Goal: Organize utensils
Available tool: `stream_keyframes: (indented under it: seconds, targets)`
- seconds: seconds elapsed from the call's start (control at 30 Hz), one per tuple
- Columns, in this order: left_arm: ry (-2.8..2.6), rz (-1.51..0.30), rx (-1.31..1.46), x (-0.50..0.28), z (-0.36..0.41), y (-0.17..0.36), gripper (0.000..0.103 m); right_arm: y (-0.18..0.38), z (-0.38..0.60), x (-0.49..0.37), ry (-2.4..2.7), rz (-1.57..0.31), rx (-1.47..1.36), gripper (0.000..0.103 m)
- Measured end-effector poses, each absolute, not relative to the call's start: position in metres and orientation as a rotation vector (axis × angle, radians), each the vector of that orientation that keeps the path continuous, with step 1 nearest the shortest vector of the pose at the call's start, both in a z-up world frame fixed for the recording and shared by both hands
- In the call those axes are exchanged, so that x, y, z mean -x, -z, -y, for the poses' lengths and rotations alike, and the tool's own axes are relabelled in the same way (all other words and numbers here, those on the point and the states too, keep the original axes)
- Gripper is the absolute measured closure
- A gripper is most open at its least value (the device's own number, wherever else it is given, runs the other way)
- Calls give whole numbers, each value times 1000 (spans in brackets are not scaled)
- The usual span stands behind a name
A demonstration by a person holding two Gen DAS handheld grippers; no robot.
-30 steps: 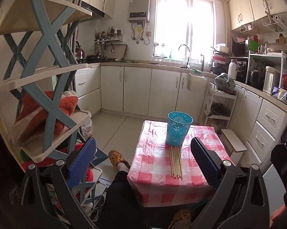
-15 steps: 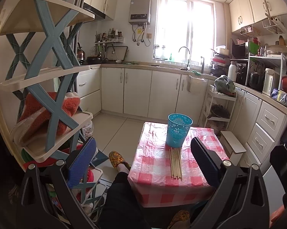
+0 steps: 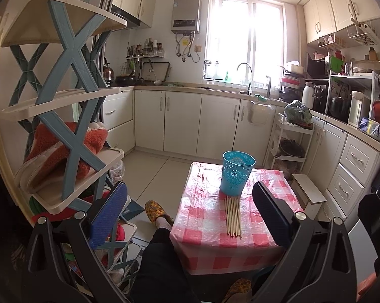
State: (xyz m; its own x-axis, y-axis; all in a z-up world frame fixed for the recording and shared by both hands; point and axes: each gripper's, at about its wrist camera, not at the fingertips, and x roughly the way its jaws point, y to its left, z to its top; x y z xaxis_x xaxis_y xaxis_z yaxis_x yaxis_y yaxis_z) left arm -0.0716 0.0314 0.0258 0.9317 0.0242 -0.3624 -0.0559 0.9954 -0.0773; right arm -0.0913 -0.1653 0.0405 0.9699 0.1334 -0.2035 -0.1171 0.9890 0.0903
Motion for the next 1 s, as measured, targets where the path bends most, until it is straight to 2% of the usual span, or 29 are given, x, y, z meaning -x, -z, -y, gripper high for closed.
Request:
stream_keyframes:
  seconds: [1.0]
  targets:
    - [-42,-367,86,73,-31,-25,8,-37,166,96,-130,-195,-86,7]
